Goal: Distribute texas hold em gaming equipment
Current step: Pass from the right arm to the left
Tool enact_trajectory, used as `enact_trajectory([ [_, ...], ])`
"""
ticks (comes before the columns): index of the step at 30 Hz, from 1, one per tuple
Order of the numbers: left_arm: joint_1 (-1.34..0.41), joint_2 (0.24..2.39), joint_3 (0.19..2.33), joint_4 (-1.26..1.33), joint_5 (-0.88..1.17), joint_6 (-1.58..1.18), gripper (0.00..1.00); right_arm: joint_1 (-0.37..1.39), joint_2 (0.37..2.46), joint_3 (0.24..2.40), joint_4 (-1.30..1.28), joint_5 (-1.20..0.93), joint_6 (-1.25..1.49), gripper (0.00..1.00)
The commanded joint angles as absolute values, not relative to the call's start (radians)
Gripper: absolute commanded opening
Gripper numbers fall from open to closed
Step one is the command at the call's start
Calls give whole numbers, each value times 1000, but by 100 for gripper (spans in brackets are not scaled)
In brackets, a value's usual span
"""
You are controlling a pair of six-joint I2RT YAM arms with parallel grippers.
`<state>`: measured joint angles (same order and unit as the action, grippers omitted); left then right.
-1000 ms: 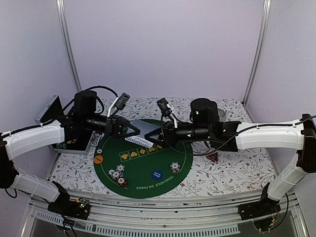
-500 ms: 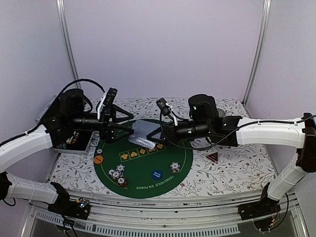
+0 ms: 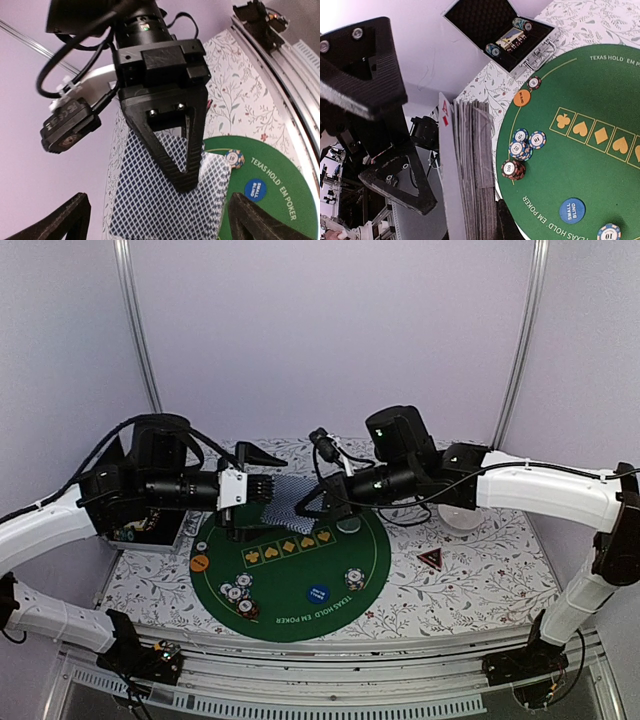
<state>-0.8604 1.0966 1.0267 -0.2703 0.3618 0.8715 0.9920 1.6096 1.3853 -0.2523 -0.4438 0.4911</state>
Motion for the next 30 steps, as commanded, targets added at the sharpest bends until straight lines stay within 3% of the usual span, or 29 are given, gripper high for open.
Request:
enact_trajectory([
  [1,-917,1147,1056,-351,174,985,98,1005,1671,1424,-311,-477,522,2],
  [19,-934,1254,1058,-409,56,903,98,1020,1713,1498,-319,-504,487,2],
  [30,-932,1219,1064,-518,238,915,98,1018,1711,1521,-319,-482,487,2],
])
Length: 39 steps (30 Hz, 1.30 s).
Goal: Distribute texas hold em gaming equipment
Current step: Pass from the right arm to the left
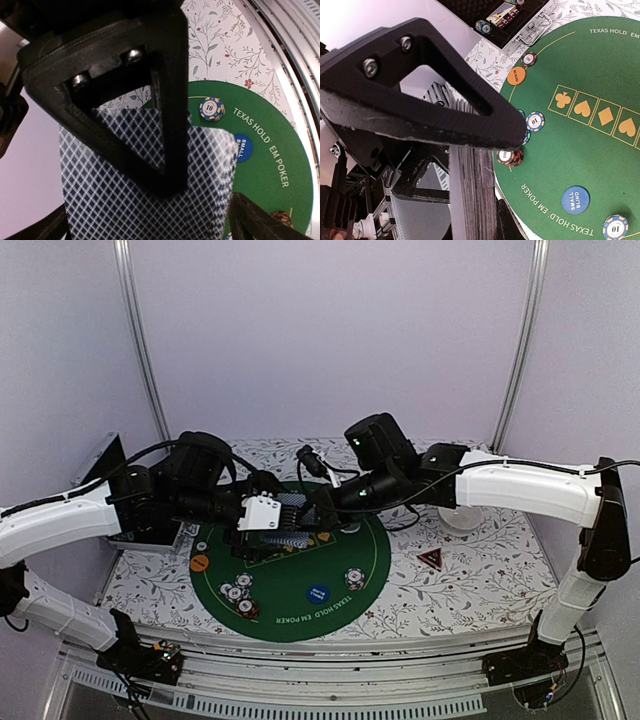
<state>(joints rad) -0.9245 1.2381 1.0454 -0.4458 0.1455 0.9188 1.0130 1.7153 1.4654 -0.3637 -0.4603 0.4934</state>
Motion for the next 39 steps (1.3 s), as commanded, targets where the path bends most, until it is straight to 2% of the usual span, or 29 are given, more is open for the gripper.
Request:
enact_trajectory([
  [1,-931,1215,1068,-523,259,908,98,1019,1714,1524,-319,-483,487,2],
  [11,-930,1205,1008,-404,46,946,98,1018,1722,1534,-318,-507,488,2],
  [18,-929,1233,1023,-373,37,907,75,1019,1744,1530,-307,-565,494,2],
  [22,-928,1214,1022,-376,64,892,72,1018,1740,1518,-308,-525,493,3],
  [24,-928,1201,1014,-376,83,888,70,1018,1744,1519,-312,-511,492,7],
  [29,-927,1194,1008,-375,93,873,60,1019,1758,1529,-312,-507,490,23],
  [34,-928,1189,1000,-373,95,874,55,1016,1753,1524,-312,-484,488,27],
  [39,-925,1177,988,-370,87,886,54,1014,1753,1519,-312,-485,491,35],
])
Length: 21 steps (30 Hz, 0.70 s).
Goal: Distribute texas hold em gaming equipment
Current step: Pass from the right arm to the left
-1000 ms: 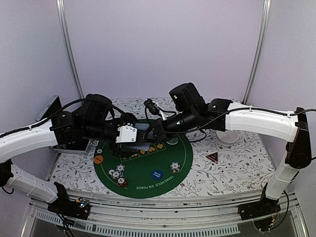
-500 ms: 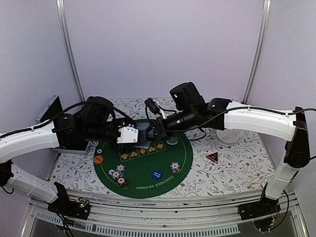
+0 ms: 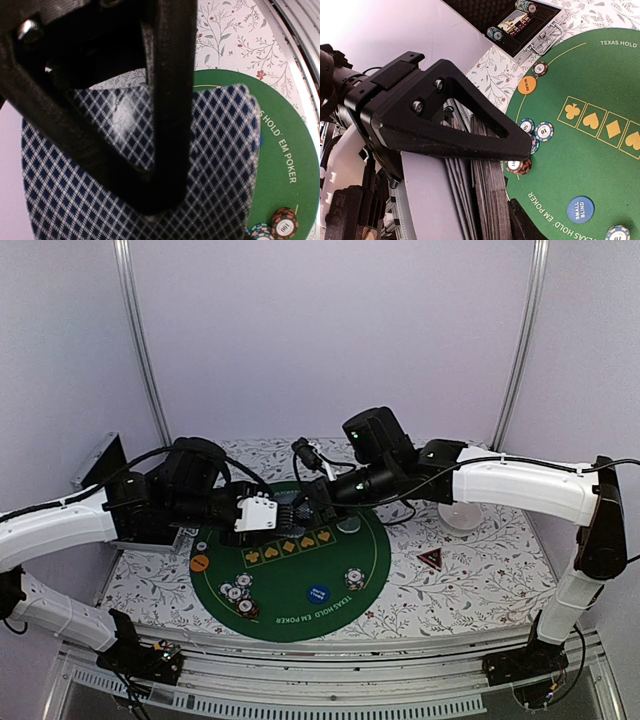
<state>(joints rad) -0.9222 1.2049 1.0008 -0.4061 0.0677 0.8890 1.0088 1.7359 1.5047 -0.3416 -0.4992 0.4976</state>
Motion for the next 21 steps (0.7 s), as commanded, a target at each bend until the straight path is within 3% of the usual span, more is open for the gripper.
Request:
enact_trajectory([
  [1,-926,1175,988,-370,82,889,54,1014,1754,1519,-312,-487,491,37],
  [13,-927,1163,967,-377,57,921,52,1002,1744,1502,-306,-466,496,56],
  [21,-926,1158,963,-362,92,886,51,997,1733,1490,-302,-449,503,57],
])
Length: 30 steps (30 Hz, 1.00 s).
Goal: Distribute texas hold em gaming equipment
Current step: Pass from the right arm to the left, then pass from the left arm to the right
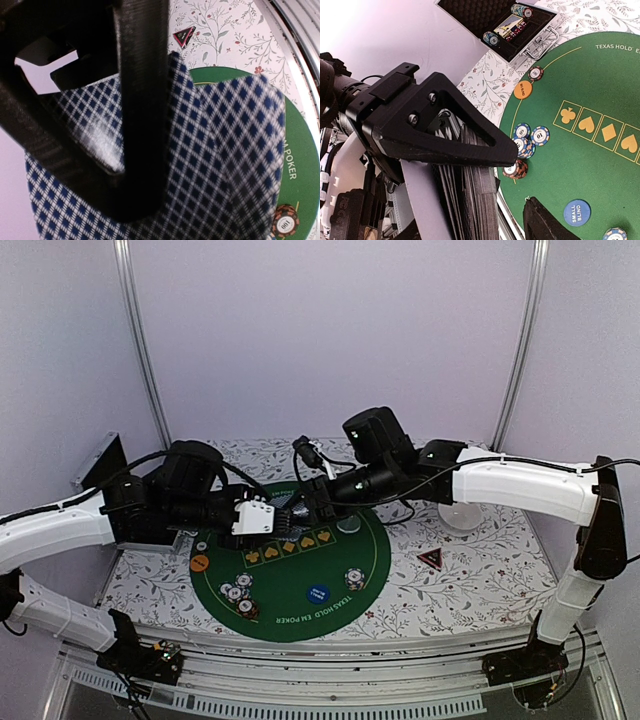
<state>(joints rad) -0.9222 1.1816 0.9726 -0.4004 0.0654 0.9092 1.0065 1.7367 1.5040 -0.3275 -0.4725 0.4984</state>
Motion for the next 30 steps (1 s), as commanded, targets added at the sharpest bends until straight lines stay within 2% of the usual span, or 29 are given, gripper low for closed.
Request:
enact_trajectory([
  [1,-926,1160,963,-362,95,879,52,997,1729,1486,-303,-448,506,57],
  [8,-924,1163,953,-362,95,873,52,996,1706,1470,-304,-442,515,63],
  [17,-909,1181,944,-354,105,808,52,991,1687,1461,-305,-437,526,64],
  [30,-899,1188,916,-331,115,772,51,991,1693,1471,-305,-449,525,70],
])
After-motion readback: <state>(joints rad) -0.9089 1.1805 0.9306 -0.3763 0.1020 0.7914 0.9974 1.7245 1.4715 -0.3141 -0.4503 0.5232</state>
